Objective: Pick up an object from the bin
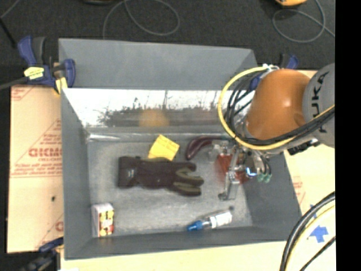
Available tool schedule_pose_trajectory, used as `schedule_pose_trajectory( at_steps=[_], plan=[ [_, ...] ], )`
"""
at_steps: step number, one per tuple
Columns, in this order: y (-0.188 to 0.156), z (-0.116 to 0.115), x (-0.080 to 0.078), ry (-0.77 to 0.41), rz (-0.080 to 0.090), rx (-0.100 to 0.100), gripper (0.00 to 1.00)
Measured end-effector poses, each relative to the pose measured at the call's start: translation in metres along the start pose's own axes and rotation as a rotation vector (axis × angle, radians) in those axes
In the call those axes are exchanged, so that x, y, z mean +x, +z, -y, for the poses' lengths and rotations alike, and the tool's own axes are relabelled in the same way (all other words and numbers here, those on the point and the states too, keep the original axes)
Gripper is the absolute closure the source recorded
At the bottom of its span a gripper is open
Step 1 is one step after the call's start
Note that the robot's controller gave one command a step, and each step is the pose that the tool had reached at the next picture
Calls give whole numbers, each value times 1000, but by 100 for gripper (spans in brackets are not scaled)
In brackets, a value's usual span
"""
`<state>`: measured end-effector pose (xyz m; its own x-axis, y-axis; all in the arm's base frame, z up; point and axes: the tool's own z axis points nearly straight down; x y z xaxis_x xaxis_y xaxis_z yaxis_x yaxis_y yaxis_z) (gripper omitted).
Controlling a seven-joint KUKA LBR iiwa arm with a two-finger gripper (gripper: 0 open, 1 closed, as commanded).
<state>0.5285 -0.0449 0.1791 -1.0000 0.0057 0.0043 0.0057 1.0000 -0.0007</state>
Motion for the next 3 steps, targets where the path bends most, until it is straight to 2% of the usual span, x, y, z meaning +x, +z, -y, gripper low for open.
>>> schedule_pose_trajectory(
  at_steps=[1, 2, 3],
  plan=[
    [-4, 0, -1, -1, 8, 0, 0],
    [21, -15, -2, -70, 13, 2, 0],
    [69, -64, -13, -110, 12, 1, 0]
  ],
)
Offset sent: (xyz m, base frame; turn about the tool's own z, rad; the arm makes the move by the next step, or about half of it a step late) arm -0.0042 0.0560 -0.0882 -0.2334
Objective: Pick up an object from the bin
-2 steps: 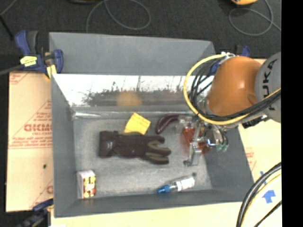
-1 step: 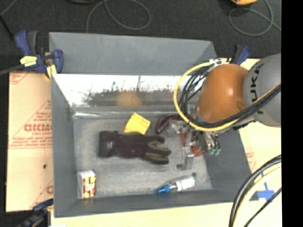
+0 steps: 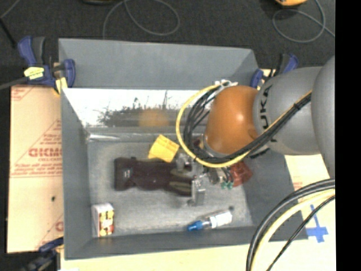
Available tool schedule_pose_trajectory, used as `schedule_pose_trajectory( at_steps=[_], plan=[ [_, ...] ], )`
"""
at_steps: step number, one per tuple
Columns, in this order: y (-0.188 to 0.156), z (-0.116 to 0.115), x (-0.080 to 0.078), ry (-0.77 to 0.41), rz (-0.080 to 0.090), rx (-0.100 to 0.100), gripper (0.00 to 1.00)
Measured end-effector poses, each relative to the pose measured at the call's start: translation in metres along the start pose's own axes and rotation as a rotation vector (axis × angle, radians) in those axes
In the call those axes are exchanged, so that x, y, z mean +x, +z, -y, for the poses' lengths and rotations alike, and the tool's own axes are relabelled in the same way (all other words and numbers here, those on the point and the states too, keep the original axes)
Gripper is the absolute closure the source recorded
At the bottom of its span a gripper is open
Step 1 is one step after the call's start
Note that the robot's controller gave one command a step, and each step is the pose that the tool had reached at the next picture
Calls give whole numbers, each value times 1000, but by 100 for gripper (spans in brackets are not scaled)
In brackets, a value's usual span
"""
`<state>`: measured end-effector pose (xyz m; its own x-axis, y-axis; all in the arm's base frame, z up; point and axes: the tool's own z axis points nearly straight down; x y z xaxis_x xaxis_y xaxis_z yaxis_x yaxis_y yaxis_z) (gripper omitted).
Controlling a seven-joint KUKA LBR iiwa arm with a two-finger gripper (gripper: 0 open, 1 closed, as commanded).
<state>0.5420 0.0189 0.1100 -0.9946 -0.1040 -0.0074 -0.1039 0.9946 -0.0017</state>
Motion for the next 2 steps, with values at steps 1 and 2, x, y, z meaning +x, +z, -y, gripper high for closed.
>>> schedule_pose_trajectory(
  at_steps=[1, 2],
  plan=[
    [14, 2, 28, 365, 3, 2, 100],
    [14, 2, 28, 364, 3, 3, 100]
  ],
)
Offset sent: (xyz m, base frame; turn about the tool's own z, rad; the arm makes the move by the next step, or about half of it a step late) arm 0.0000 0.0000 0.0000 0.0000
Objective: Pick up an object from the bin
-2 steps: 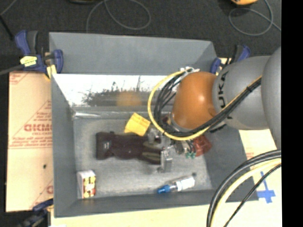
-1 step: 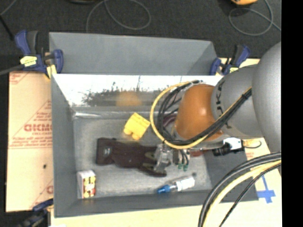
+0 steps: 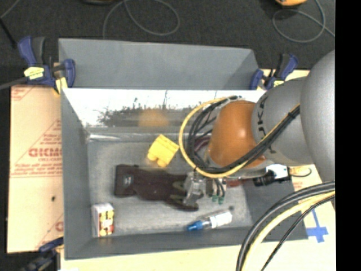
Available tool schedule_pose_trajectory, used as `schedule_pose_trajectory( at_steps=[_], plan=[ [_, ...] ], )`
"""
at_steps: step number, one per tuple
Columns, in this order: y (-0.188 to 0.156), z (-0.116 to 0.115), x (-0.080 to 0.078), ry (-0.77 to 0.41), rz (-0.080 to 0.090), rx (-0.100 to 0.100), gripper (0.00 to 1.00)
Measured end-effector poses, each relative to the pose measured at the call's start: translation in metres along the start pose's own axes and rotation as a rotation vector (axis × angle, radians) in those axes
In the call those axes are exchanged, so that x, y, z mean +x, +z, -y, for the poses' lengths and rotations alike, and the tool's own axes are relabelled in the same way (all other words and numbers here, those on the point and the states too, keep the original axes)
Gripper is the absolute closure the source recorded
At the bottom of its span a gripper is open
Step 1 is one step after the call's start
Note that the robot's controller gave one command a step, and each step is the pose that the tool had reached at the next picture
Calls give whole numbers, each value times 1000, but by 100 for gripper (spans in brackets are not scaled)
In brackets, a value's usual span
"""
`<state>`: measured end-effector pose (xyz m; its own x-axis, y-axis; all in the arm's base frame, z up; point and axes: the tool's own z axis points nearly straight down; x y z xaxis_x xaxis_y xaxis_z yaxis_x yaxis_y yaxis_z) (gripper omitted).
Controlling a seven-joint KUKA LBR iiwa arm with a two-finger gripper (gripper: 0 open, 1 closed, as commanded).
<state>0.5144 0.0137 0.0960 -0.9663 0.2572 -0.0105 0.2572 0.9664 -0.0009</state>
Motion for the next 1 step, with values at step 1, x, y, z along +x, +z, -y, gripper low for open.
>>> schedule_pose_trajectory(
  at_steps=[1],
  plan=[
    [-123, -16, -12, -49, 3, 0, 100]
  ],
)
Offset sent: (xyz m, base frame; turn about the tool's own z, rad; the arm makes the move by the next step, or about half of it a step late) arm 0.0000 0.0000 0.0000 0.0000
